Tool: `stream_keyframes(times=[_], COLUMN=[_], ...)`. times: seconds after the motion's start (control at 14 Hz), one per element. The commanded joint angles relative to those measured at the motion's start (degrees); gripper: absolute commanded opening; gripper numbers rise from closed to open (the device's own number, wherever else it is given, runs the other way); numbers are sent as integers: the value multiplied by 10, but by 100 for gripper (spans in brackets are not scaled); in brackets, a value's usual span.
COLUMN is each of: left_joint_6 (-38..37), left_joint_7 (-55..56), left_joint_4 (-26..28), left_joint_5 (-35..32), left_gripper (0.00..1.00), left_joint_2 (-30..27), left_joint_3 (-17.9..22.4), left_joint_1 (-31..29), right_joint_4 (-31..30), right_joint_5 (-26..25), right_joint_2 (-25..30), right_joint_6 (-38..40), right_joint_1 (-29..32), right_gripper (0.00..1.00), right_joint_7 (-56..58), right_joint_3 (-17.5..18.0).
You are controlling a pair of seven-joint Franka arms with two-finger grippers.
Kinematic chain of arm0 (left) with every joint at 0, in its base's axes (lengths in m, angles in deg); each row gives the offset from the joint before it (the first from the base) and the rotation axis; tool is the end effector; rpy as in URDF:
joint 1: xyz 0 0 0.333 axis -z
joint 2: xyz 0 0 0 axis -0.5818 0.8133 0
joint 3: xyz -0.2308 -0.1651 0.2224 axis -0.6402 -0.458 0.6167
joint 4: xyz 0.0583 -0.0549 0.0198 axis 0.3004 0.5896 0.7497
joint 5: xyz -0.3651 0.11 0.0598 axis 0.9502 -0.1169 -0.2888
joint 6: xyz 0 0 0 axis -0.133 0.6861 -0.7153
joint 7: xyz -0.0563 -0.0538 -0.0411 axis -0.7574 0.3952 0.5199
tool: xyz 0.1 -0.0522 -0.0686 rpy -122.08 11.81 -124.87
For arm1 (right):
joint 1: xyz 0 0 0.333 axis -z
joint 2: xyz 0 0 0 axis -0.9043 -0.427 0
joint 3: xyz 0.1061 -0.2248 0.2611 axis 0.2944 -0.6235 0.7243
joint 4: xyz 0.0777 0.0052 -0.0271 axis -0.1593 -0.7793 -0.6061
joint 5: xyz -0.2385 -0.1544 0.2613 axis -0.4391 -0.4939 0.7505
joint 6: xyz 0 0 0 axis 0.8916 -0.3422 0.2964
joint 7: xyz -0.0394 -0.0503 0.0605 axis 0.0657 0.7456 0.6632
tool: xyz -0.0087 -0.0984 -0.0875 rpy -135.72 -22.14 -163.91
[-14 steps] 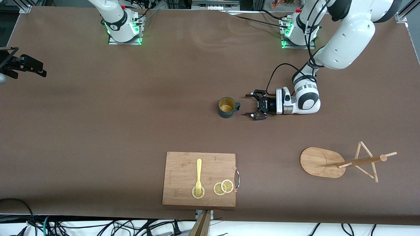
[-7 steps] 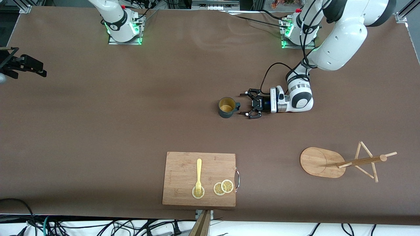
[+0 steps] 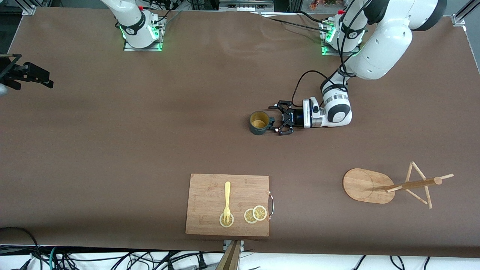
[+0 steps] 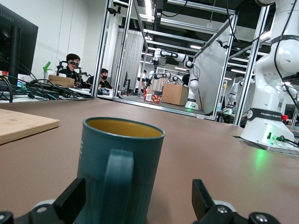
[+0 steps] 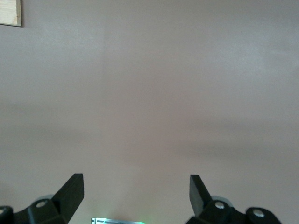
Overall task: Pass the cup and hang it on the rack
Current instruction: 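Close the left gripper on the teal mug handle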
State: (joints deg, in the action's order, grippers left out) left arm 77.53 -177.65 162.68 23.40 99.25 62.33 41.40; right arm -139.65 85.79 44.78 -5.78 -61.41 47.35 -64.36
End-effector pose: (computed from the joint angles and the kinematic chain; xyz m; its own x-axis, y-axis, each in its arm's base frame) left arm 0.4941 -0.2558 0.0842 0.1836 -0.0044 0.9830 -0.9817 -0.0531 0.1831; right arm 0.5311 -0.0599 0.6077 0.9930 0.0835 -0.0836 0.0839 -0.9965 0.0015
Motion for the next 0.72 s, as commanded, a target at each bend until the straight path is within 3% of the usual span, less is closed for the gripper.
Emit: stream_keyframes(times=[0.0, 0.07, 0.36, 0.43, 0.57, 0.64], left_joint_6=[-11, -11, -12, -12, -12, -12], left_joint_7=[-115, -116, -125, -128, -142, -142], left_joint_4=[2, 0, -2, -3, -3, -3], left_joint_5=[25, 25, 24, 25, 28, 28], left_gripper=[100, 97, 58, 46, 9, 0], left_joint_2=[13, 14, 16, 16, 17, 17], left_joint_3=[1, 2, 2, 2, 3, 3], left_joint_1=[2, 2, -2, -2, -5, -7], right_joint_4=[3, 3, 3, 3, 3, 3], right_joint_5=[7, 7, 8, 8, 8, 8], right_joint_2=[4, 5, 5, 5, 5, 4], right_joint_6=[8, 8, 8, 8, 8, 8], right_joint_1=[-4, -4, -4, -4, -4, -4], right_gripper=[100, 100, 100, 100, 100, 100], right_joint_7=[-5, -4, -4, -4, -4, -5], right_joint_3=[3, 4, 4, 4, 4, 4])
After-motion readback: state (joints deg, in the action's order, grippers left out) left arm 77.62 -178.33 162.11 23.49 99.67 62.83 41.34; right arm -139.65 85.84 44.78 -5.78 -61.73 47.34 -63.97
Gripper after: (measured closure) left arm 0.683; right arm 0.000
